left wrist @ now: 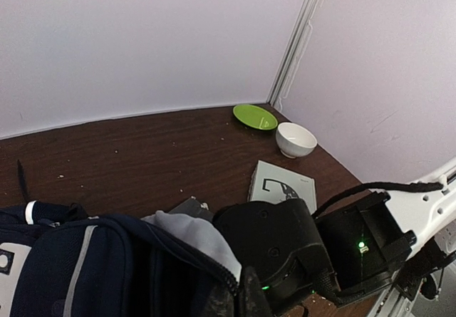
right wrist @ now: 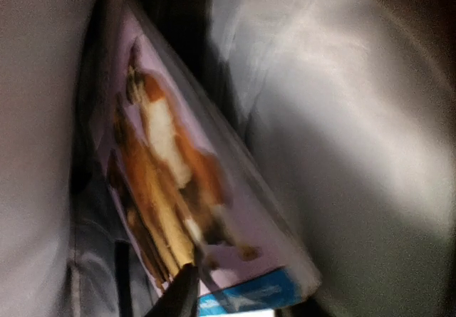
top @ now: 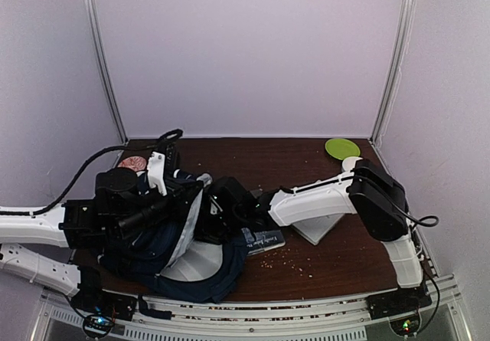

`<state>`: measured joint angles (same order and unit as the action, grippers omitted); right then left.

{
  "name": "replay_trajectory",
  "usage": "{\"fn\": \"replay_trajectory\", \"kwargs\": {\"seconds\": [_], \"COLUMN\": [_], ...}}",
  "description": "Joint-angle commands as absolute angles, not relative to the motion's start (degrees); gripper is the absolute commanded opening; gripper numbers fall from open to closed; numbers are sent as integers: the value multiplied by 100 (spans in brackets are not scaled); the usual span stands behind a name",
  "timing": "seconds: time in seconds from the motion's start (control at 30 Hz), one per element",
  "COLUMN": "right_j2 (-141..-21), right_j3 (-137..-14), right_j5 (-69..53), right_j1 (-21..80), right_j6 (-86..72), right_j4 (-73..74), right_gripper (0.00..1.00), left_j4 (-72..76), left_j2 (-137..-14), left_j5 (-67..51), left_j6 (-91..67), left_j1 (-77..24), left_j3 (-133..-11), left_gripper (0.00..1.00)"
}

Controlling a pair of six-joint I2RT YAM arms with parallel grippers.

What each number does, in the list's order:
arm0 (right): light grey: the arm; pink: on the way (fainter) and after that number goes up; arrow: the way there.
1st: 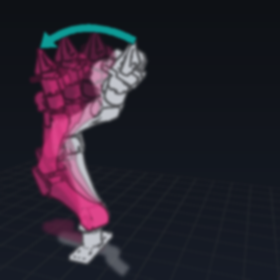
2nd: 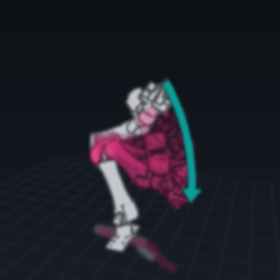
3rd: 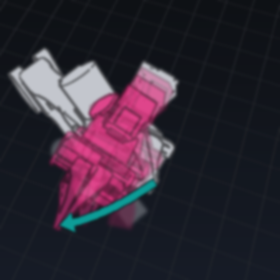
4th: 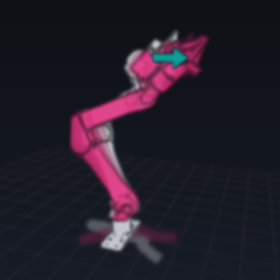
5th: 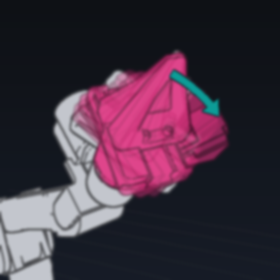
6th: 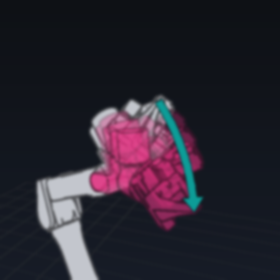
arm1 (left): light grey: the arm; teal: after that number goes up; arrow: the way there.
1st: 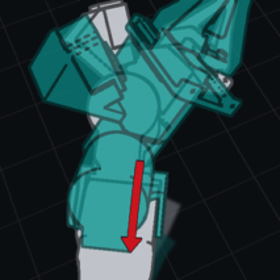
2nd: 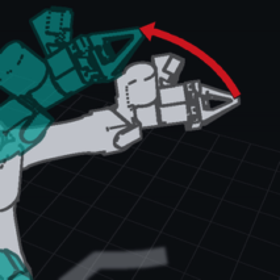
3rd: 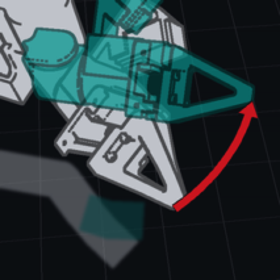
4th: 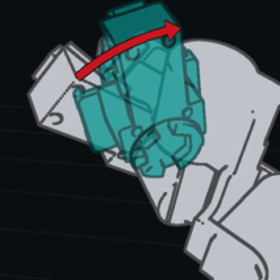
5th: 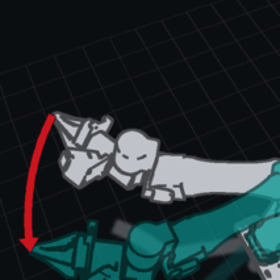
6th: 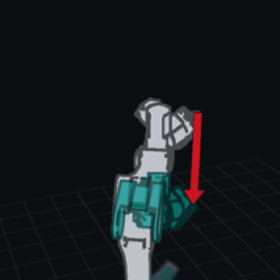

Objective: Pack the student bag
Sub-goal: Place the book in the student bag.

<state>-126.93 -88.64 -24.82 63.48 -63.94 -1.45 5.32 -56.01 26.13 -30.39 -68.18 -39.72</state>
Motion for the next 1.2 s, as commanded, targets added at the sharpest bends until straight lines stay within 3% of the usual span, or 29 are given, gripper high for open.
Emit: {"fn": "replay_trajectory", "kwargs": {"seconds": [0.0,0.13,0.4,0.6,0.73,0.8,0.93,1.0,1.03,1.17], "right_j2": [-11950,-11150,-10117,-8542,-7439,-7132,-6742,-6572,-6506,-6355], "right_j3": [-8726,-8546,-8111,-6624,-5196,-4680,-4064,-3858,-3769,-3423], "right_j5": [-2647,-2452,-2097,-65,1474,1178,1004,1144,1176,1283], "right_j1": [6281,6251,6161,5952,5681,5255,4773,4714,4683,4515], "right_j6": [-6044,-5550,-4787,-4257,-4232,-4415,-4637,-4660,-4696,-4904], "right_j4": [-262,327,1468,1805,1369,1202,1069,999,969,859], "right_gripper": [48,63,71,69,69,71,72,73,73,73], "left_j4": [1341,1137,466,-344,-1042,-1253,-1183,-1207,-1269,-1164], "left_j2": [-5167,-4872,-4389,-4084,-4628,-5063,-5743,-5903,-5943,-5797], "left_j5": [2852,3161,3479,3524,3110,2866,2400,2339,2372,2621], "left_j6": [-3024,-2880,-2729,-2689,-2651,-2738,-2761,-2665,-2604,-2094], "left_j1": [-6838,-6838,-6838,-6838,-6838,-6838,-6838,-6838,-6838,-6796], "left_j3": [-4102,-4024,-3972,-3838,-4045,-4213,-4539,-4817,-4988,-5455], "left_gripper": [0,0,0,0,0,14,70,90,96,98]}}
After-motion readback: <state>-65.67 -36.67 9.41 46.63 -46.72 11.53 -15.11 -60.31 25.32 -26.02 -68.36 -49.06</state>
